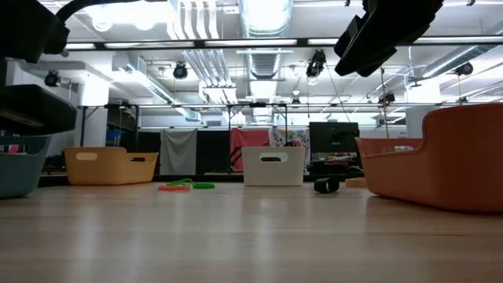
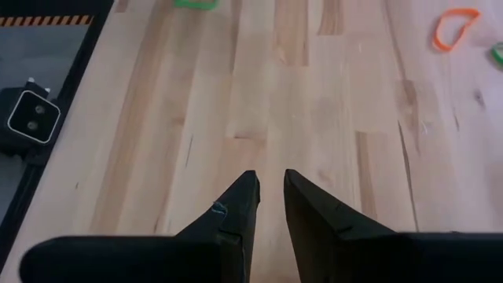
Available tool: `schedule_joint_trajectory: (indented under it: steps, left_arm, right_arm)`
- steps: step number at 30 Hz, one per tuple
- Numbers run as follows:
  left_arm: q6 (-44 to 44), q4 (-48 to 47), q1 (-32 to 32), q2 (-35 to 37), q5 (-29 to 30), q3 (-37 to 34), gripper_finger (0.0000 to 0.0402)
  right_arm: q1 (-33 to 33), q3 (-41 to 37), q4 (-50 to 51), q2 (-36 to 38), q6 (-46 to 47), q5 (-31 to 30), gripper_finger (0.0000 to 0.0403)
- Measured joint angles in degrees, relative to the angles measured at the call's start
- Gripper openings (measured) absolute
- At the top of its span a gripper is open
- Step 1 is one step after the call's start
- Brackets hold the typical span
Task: Sort rubber bands into baskets
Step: Put the green rubber band into the white bin
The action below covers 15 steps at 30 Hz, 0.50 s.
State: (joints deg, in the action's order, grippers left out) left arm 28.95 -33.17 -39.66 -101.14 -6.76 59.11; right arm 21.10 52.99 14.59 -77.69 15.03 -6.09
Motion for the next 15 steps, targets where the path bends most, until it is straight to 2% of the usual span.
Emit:
schedule_joint_trajectory:
  steps: [5,15]
  left_arm:
    - [-1.6,0.0,0.0,-0.2,2.9,0.0,0.0004]
    - [-2.7,1.0,0.6,0.0,3.3,-2.6,0.0]
  right_arm:
    - [0.0,0.0,-0.2,0.0,0.0,0.0,0.0058]
    - [0.0,0.0,-0.2,-0.1,0.0,0.0,0.0059]
